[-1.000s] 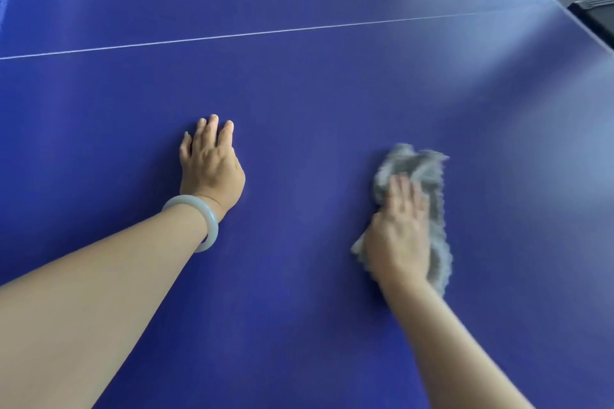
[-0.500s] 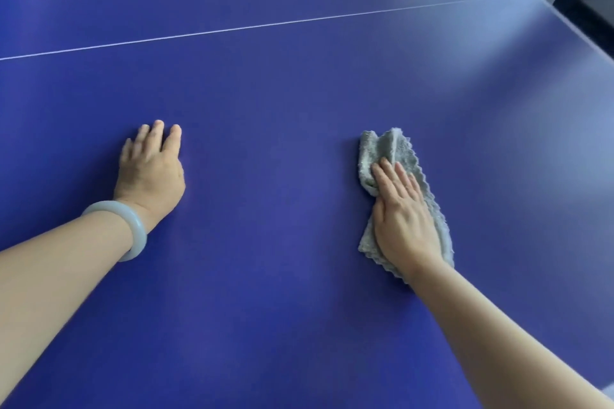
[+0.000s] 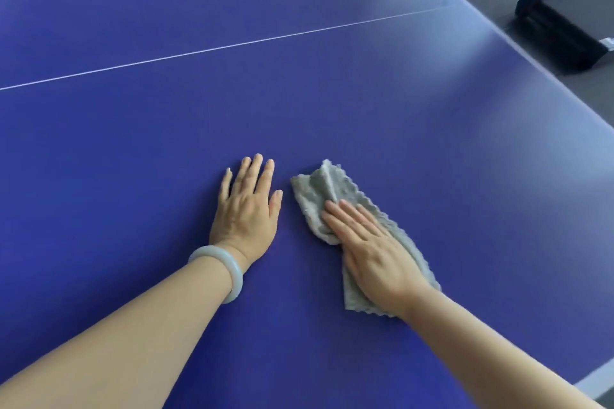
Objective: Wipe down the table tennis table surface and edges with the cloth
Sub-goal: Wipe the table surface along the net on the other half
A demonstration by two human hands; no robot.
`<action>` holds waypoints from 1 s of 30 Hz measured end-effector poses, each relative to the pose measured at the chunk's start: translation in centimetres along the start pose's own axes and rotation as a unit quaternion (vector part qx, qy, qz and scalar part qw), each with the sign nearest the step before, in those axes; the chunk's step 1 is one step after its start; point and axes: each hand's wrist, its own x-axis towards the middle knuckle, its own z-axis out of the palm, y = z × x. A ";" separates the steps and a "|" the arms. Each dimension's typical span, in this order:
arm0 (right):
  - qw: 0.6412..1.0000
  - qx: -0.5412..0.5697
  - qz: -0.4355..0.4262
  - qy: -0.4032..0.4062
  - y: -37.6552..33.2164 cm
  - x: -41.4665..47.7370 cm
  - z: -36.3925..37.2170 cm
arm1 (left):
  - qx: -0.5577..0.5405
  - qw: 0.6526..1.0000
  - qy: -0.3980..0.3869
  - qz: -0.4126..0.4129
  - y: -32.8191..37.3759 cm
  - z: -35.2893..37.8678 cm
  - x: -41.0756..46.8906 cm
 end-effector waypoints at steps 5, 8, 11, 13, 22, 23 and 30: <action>0.936 -0.010 0.332 0.115 10.9 -0.2 -5.0 | -0.028 0.999 0.014 -0.005 -0.1 -0.5 -0.1; 0.914 0.000 0.380 0.141 9.1 2.7 -3.5 | -0.008 1.000 0.001 -0.014 0.0 -0.6 -0.1; 0.980 -0.013 0.170 0.105 2.6 4.8 -0.1 | 0.001 1.000 -0.004 -0.017 0.0 -0.7 0.0; 0.999 -0.029 0.009 0.040 -0.2 5.5 1.3 | -0.001 1.000 0.000 -0.018 0.4 -0.9 0.1; 0.926 0.004 0.359 0.118 14.8 12.7 -6.3 | 0.017 0.999 -0.019 -0.027 0.6 -0.8 0.4; 0.909 0.000 0.398 0.123 14.5 13.5 -6.1 | 0.019 0.999 -0.020 -0.027 0.6 -0.9 0.6; 0.996 -0.013 0.062 0.056 -0.7 13.4 1.7 | 0.020 0.999 -0.034 -0.026 0.4 -1.2 0.4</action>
